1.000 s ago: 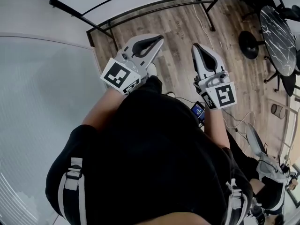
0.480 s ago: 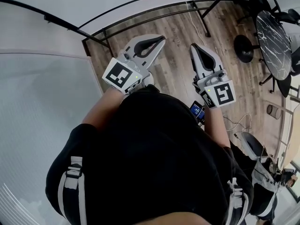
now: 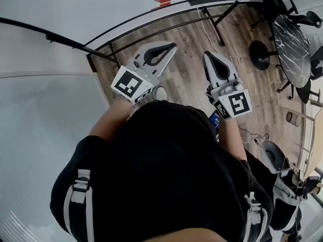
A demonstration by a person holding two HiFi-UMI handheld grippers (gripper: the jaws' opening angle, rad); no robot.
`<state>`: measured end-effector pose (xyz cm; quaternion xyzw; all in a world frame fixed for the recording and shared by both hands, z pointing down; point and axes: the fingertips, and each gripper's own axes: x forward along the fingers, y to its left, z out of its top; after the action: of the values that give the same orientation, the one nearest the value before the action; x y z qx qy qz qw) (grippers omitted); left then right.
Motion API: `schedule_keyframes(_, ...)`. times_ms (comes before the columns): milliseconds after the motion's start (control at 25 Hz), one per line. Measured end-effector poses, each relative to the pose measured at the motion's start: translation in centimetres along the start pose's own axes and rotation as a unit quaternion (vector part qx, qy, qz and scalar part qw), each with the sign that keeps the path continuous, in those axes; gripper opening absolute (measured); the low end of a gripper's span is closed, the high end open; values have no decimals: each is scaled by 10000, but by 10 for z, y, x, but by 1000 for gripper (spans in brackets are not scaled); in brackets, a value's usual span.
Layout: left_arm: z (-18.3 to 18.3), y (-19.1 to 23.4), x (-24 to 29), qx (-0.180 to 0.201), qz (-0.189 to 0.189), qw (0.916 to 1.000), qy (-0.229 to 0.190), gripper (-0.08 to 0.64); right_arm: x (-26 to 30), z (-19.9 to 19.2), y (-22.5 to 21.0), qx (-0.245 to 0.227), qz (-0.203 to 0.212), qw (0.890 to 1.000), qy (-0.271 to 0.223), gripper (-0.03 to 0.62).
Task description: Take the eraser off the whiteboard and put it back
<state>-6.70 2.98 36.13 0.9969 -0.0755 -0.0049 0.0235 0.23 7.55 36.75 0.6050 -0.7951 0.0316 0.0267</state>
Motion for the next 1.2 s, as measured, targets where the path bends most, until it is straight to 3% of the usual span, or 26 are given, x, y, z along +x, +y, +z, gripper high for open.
schedule_keyframes(640,-12,41,45,-53,-115,9999,64,6,39,-8,-51,91,-152,9998,35,3)
schedule_keyframes(1200,12,85,176,141,245,9994,201,6,73,14,-192,98,233,9994,-229,3)
